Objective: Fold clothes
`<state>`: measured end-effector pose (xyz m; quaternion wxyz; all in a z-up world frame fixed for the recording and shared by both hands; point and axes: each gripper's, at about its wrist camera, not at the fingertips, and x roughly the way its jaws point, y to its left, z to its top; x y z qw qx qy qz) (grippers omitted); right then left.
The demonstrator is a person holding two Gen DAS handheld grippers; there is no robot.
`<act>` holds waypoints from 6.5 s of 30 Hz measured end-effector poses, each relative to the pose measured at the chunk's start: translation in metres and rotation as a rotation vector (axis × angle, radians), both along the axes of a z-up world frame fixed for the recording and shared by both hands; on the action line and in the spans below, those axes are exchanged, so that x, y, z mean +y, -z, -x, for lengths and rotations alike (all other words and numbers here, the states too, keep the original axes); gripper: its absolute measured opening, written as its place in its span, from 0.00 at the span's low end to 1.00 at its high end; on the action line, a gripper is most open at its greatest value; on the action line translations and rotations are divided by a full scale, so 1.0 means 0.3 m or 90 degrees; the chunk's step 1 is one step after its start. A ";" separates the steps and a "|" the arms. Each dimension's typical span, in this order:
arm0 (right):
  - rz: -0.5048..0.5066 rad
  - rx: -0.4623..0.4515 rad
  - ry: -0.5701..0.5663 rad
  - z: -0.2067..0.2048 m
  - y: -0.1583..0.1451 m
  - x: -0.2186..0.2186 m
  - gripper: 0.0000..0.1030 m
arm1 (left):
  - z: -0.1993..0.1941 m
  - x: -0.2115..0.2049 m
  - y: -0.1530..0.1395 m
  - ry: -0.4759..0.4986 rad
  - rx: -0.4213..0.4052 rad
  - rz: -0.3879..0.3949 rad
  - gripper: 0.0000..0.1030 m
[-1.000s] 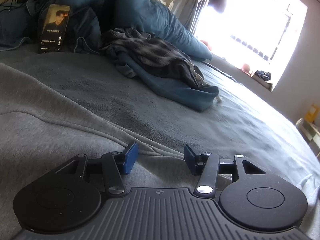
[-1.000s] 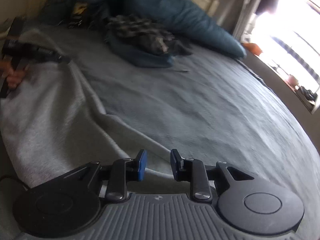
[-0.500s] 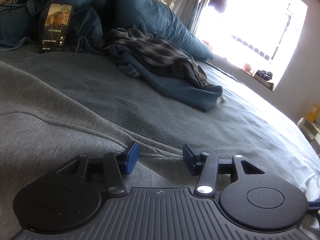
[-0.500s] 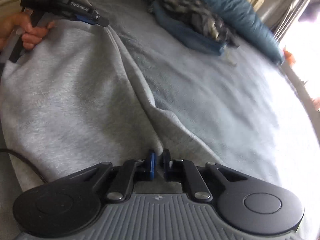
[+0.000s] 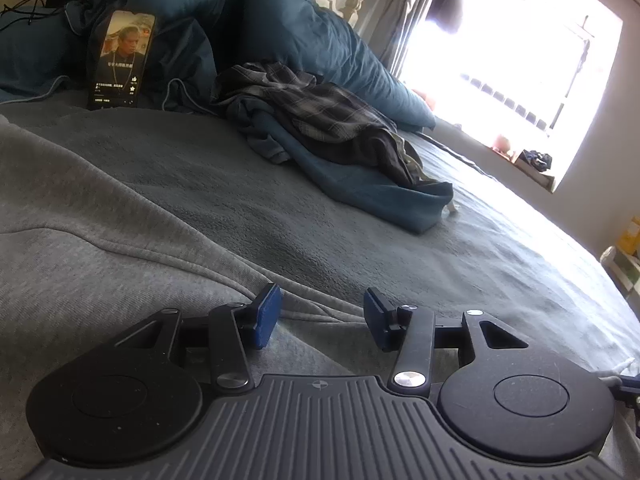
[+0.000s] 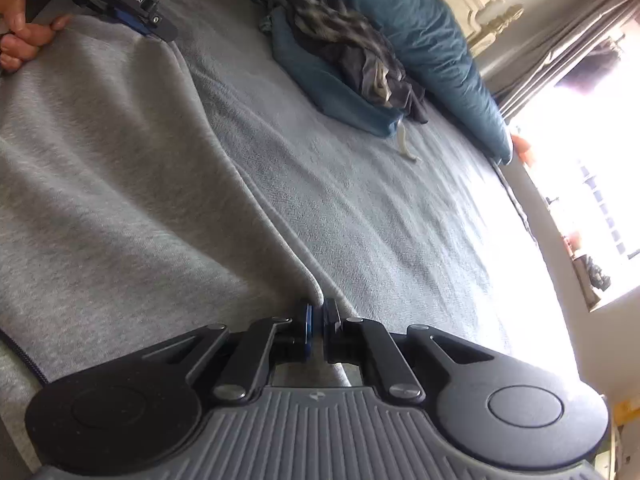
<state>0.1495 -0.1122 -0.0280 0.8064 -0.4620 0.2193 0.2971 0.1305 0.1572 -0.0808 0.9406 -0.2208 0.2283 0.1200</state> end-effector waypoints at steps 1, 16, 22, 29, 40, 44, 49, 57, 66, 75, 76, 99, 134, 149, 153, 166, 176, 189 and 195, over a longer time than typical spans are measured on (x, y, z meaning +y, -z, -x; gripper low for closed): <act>0.003 -0.009 -0.002 0.001 0.002 0.000 0.05 | 0.000 0.000 0.000 -0.002 0.000 -0.001 0.45; -0.049 0.028 0.103 -0.157 0.092 -0.055 0.00 | -0.006 0.006 -0.001 -0.016 0.003 -0.014 0.46; -0.158 0.044 0.215 -0.202 -0.010 -0.159 0.01 | 0.033 0.004 -0.033 -0.017 -0.042 -0.016 0.50; -0.395 0.014 0.430 -0.070 -0.391 -0.634 0.03 | 0.147 -0.070 -0.138 0.083 -0.154 -0.020 0.52; -0.256 0.011 0.404 0.246 -0.375 -0.746 0.33 | -0.130 -0.554 -0.103 0.398 0.007 -0.092 0.52; -0.136 0.010 0.357 0.183 -0.276 -0.639 0.35 | -0.166 -0.552 -0.056 0.388 0.026 -0.080 0.52; -0.051 0.062 0.314 0.042 -0.162 -0.586 0.44 | -0.192 -0.524 -0.014 0.377 0.045 -0.047 0.52; 0.072 0.057 0.365 -0.112 -0.054 -0.607 0.09 | -0.206 -0.509 0.012 0.369 0.051 -0.026 0.52; 0.038 -0.016 0.387 -0.285 -0.112 -0.667 0.08 | -0.202 -0.511 0.012 0.360 0.046 -0.034 0.52; 0.042 0.003 0.362 -0.466 -0.050 -0.671 0.08 | -0.193 -0.517 0.005 0.332 0.044 -0.053 0.51; 0.043 0.013 0.361 -0.491 -0.035 -0.674 0.08 | -0.192 -0.518 0.005 0.330 0.044 -0.055 0.51; -0.415 0.210 0.487 -0.570 -0.104 -1.049 0.32 | -0.185 -0.522 0.016 0.325 0.044 -0.061 0.51; -0.831 0.308 0.650 0.474 -0.246 -0.937 0.55 | -0.208 -0.432 0.023 0.322 0.034 0.082 0.53; -0.946 0.321 0.737 0.532 0.049 -0.803 0.56 | -0.075 -0.319 -0.088 0.293 -0.079 0.126 0.54; -0.904 0.309 0.684 0.555 0.005 -0.727 0.60 | 0.142 -0.166 -0.184 0.242 -0.149 0.149 0.60; -0.814 0.505 0.415 0.483 0.019 -0.165 0.61 | 0.854 0.450 -0.018 -0.133 -0.132 0.215 0.70; -0.817 0.519 0.478 0.522 0.060 -0.178 0.62 | 0.769 0.566 0.172 -0.128 -0.180 0.394 0.71; -0.797 0.527 0.520 0.488 0.111 -0.169 0.63 | 0.705 0.649 0.233 -0.078 -0.310 0.486 0.71; -0.804 0.522 0.530 0.477 0.131 -0.159 0.63 | 0.640 0.683 0.221 -0.087 -0.309 0.496 0.80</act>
